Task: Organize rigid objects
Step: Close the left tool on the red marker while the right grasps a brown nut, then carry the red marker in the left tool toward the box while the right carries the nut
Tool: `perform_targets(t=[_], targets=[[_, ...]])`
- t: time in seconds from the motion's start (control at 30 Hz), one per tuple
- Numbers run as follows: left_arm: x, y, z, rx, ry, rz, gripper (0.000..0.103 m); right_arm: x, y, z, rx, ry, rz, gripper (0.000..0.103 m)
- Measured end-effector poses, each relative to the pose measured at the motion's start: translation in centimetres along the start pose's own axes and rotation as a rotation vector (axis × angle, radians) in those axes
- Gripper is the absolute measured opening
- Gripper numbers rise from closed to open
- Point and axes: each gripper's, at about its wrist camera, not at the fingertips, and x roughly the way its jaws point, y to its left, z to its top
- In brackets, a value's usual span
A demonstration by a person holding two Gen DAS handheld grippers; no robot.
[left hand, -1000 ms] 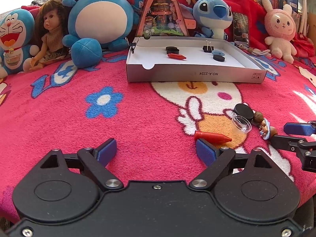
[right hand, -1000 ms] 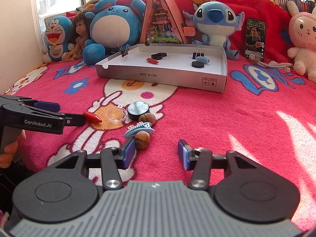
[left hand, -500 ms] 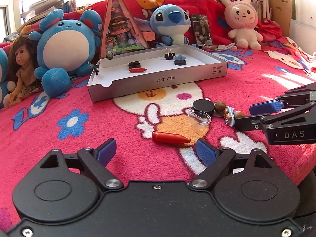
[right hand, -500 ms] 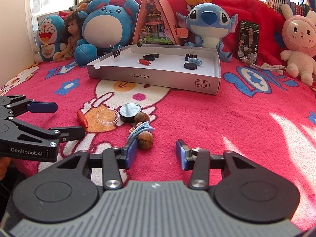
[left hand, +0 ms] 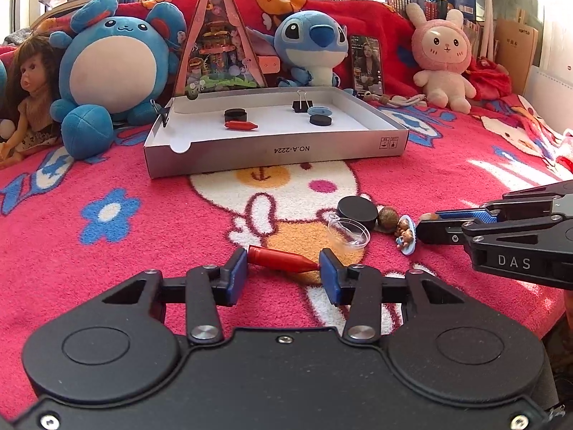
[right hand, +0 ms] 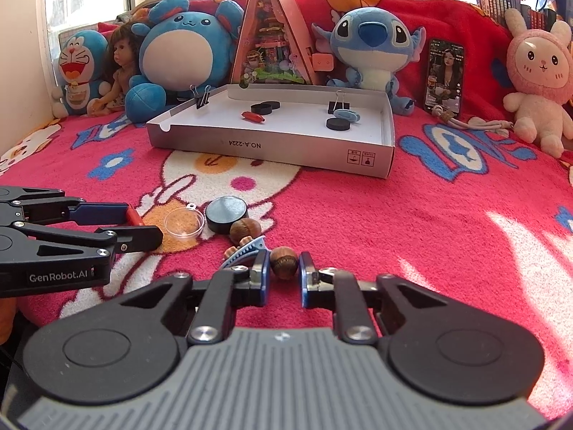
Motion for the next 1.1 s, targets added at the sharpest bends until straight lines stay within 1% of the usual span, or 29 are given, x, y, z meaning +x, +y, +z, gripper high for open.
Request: perform_targets(t=[0.13,0.37,0.57,0.8,1.1], targets=[[0.2,0.3,0.4,-0.024,0.01,0.017,0.042,-0.3,0.0,0.3,-0.002,-0.017,-0.003,0.02],[0.6,1.3,1.4,-0.08,0.026,0.047,0.042,-0.7,-0.9,1.3,0.026,-0.051,-0.039,0.021],[0.9,2.1,2.4,-0.126,0.027,0.056,0.042,-0.6,-1.8,2.3,0.055,-0.069,-0.064,0.02],[1.1,2.2,3.8,-0.134,0.013,0.063,0.042,-0.2,-2.4,3.5,0.077,-0.086,-0.085,0.021],[1.1,2.0,5.7,-0.131,-0.025,0.036,0.042,-0.2,-2.1,5.0,0.042,-0.124,-0.094,0.021]])
